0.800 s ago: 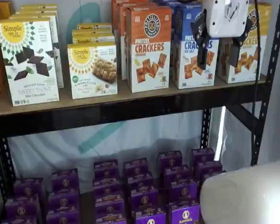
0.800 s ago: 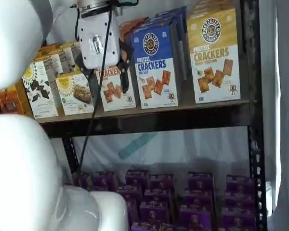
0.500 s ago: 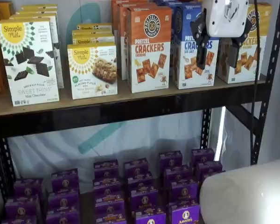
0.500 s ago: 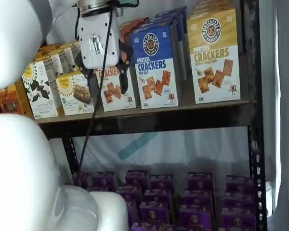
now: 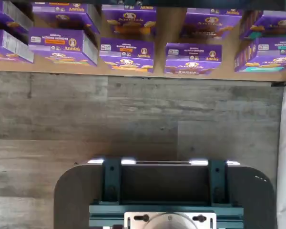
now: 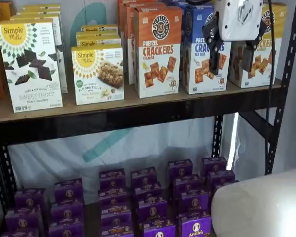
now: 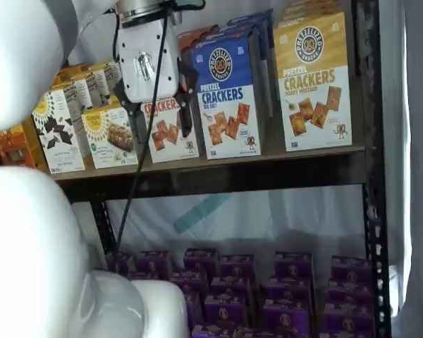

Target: Retrieve the yellow and white box located on the top shelf, the sixth one from the left

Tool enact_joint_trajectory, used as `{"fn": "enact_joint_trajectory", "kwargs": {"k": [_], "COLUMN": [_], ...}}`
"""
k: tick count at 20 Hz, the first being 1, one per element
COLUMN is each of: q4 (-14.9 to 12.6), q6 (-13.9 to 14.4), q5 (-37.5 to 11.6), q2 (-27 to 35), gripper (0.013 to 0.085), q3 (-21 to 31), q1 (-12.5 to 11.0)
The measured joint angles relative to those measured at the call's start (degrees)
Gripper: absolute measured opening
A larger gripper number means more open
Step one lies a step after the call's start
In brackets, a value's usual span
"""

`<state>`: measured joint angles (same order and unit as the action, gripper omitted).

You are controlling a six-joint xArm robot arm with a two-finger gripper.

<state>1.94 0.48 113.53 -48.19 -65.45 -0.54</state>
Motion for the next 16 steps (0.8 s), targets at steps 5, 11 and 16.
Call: {"fn": "enact_joint_trajectory", "kwargs": {"k": [5, 11, 16], "q4": [-0.71, -2.99, -4.46], "q6": [-1.05, -3.25, -6.60], "q5": [-1.73, -3.68, -5.88], "q2": [-0.13, 0.18, 0.51], "gripper": [0.0850, 0.0850, 0.0850], "q3": [0.81, 1.01, 1.46], "q1": [-0.79, -2.24, -5.25]}}
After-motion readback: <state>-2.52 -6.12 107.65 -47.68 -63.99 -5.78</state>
